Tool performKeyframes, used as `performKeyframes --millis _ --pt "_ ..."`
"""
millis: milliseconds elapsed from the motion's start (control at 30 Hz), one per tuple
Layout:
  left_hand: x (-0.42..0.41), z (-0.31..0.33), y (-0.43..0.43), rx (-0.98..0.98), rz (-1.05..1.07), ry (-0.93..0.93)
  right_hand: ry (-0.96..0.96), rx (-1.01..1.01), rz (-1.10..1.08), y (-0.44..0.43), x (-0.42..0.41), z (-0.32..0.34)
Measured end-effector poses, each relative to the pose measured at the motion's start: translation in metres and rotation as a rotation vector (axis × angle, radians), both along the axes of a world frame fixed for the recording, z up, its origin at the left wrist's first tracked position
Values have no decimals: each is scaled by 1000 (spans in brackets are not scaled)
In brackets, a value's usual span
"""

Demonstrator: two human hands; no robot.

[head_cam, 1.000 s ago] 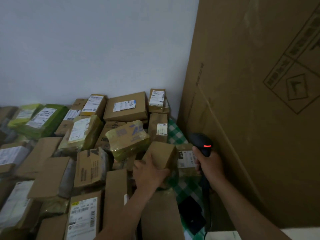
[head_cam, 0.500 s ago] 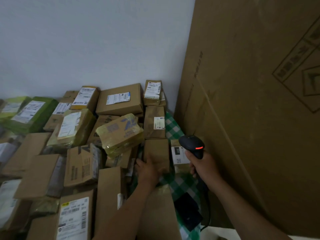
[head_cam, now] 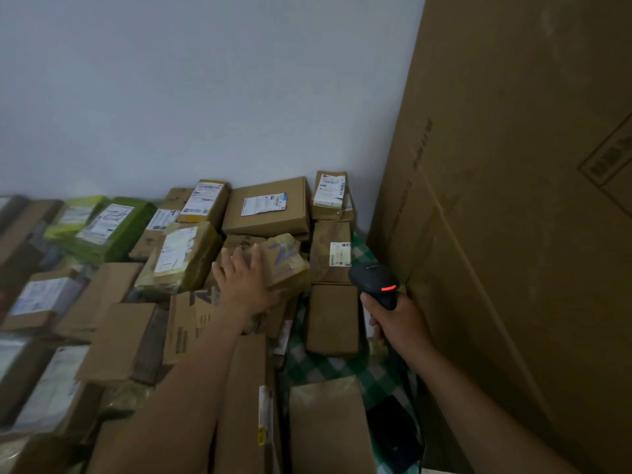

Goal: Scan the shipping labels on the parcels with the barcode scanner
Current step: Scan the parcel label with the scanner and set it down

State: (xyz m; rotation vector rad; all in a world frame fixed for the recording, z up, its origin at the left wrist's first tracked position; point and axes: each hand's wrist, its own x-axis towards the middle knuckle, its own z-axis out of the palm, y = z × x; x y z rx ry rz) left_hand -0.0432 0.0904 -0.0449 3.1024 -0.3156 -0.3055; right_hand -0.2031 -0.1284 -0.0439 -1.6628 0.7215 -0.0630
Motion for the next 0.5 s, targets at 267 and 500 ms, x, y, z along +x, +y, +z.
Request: performKeyframes --millis 267,500 --pt "-43 24 -22 -290 84 53 -11 24 -55 -3 -12 8" --pt "-113 -6 -77 -423 271 112 2 -9 -91 -10 -37 6"
